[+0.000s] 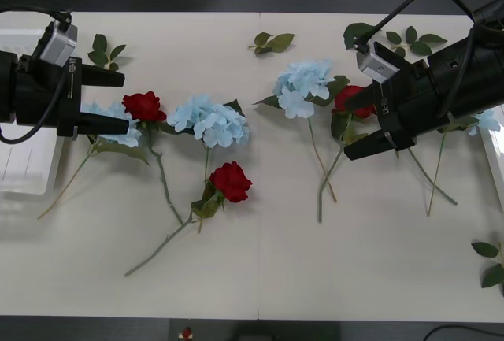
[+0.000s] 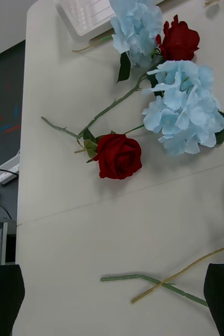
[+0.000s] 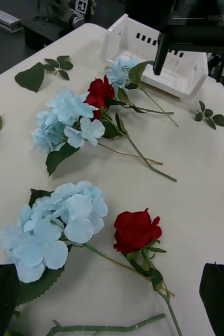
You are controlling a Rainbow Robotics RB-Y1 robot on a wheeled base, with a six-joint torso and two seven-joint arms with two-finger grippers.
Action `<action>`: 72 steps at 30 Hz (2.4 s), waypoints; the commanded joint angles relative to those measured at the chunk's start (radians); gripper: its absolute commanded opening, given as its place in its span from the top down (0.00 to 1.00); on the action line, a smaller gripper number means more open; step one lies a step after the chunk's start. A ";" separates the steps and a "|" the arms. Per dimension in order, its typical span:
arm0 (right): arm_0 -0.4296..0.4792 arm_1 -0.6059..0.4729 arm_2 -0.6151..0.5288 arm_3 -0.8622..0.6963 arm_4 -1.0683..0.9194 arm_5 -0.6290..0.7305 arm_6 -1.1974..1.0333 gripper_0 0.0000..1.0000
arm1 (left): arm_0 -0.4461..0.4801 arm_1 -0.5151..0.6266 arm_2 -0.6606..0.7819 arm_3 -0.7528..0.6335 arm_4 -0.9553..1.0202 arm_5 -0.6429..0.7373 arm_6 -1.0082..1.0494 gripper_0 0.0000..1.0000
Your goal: Put the red flowers into the right box and the blue flowers into the left box
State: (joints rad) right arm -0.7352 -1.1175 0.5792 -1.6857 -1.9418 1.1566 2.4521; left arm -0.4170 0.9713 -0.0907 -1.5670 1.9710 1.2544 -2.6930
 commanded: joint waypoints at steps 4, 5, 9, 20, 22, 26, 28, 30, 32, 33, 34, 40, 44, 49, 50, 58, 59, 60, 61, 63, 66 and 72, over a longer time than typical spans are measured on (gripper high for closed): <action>-0.010 0.019 -0.024 -0.002 -0.006 -0.006 0.028 0.00 | -0.057 0.093 0.039 -0.039 -0.012 -0.015 -0.012 0.00; -0.010 0.019 -0.024 -0.002 -0.006 -0.006 0.028 0.00 | -0.057 0.096 0.037 -0.038 -0.020 -0.015 -0.012 0.00; 0.045 0.054 0.021 0.012 -0.005 -0.006 0.028 0.00 | -0.055 0.116 0.040 -0.034 -0.104 -0.016 0.056 0.00; -0.023 -0.007 0.044 0.027 -0.060 0.048 -0.099 0.00 | -0.028 0.139 0.039 -0.034 -0.423 -0.016 0.404 0.00; -0.046 -0.027 0.044 0.027 -0.060 0.086 -0.180 0.00 | -0.016 0.138 0.039 -0.034 -0.466 -0.016 0.446 0.00; -0.093 -0.068 0.044 0.027 -0.060 0.166 -0.394 0.00 | 0.018 0.138 0.039 -0.034 -0.547 -0.016 0.524 0.00; -0.110 -0.088 0.044 0.027 -0.060 0.193 -0.492 0.00 | 0.034 0.138 0.039 -0.034 -0.570 -0.016 0.541 0.00; -0.122 -0.113 0.044 0.026 -0.062 0.215 -0.593 0.00 | 0.047 0.138 0.039 -0.030 -0.597 -0.016 0.544 0.00; -0.133 -0.148 0.044 0.020 -0.062 0.230 -0.702 0.00 | 0.063 0.138 0.039 -0.015 -0.607 -0.016 0.544 0.00; -0.138 -0.177 0.044 0.017 -0.060 0.233 -0.775 0.00 | 0.069 0.135 0.039 0.005 -0.609 -0.010 0.542 0.00; -0.139 -0.197 0.044 0.017 -0.060 0.235 -0.818 0.00 | 0.072 0.132 0.037 0.018 -0.609 -0.006 0.538 0.00; -0.141 -0.326 0.044 0.017 0.012 0.252 -1.032 0.00 | 0.067 0.061 0.039 0.117 -0.644 0.008 0.421 0.00; -0.141 -0.367 0.044 0.047 0.081 0.252 -1.107 0.00 | 0.064 0.043 0.039 0.162 -0.652 0.002 0.361 0.00; -0.138 -0.350 0.057 0.142 0.159 0.241 -1.130 0.00 | 0.064 0.024 0.035 0.166 -0.698 -0.001 0.321 0.00; -0.138 -0.341 0.064 0.161 0.175 0.232 -1.124 0.00 | 0.064 0.020 0.035 0.166 -0.704 -0.001 0.317 0.00; -0.110 -0.251 0.111 0.236 0.342 0.169 -1.101 0.00 | 0.064 0.009 -0.060 0.166 -0.733 -0.101 0.286 0.00; -0.102 -0.246 0.113 0.236 0.354 0.161 -1.099 0.00 | 0.064 0.009 -0.067 0.166 -0.733 -0.110 0.285 0.00; -0.090 -0.238 0.114 0.238 0.377 0.144 -1.098 0.00 | 0.064 0.009 -0.084 0.166 -0.735 -0.122 0.282 0.00; -0.075 -0.229 0.114 0.239 0.399 0.124 -1.098 0.00 | 0.064 0.009 -0.096 0.166 -0.738 -0.133 0.279 0.00; -0.049 -0.219 0.113 0.248 0.426 0.091 -1.098 0.00 | 0.064 0.009 -0.115 0.166 -0.741 -0.148 0.274 0.00; -0.023 -0.200 0.113 0.262 0.461 0.058 -1.095 0.00 | 0.064 0.009 -0.138 0.166 -0.744 -0.164 0.274 0.00; 0.025 -0.150 0.113 0.307 0.540 -0.041 -1.087 0.00 | 0.063 0.009 -0.173 0.168 -0.748 -0.176 0.274 0.00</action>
State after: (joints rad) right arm -0.7024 -1.2782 0.6976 -1.3976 -1.4239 1.1330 1.3253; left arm -0.3349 0.9765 -0.2593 -1.3901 1.2317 1.0945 -2.3581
